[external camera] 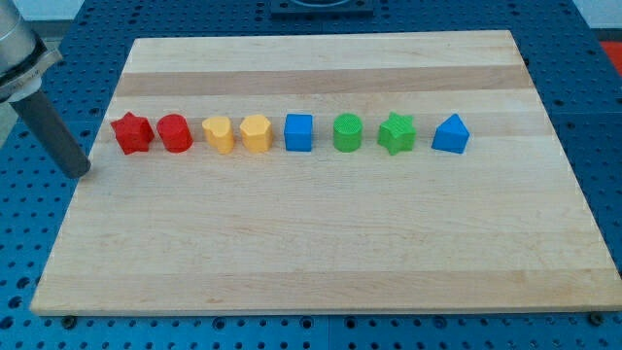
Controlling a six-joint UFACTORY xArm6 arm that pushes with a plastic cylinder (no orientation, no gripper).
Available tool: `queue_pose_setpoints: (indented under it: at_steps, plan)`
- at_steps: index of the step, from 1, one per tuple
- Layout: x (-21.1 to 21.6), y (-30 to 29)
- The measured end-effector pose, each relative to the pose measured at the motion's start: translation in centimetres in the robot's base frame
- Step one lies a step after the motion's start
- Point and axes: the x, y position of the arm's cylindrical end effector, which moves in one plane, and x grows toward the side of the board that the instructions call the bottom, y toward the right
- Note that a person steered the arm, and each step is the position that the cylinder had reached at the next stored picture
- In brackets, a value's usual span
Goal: Move the red star into the red circle
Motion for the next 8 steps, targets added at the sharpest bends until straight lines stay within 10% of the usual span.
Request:
queue_pose_setpoints:
  at_steps: [8]
  plan:
    - [-5.6, 6.6]
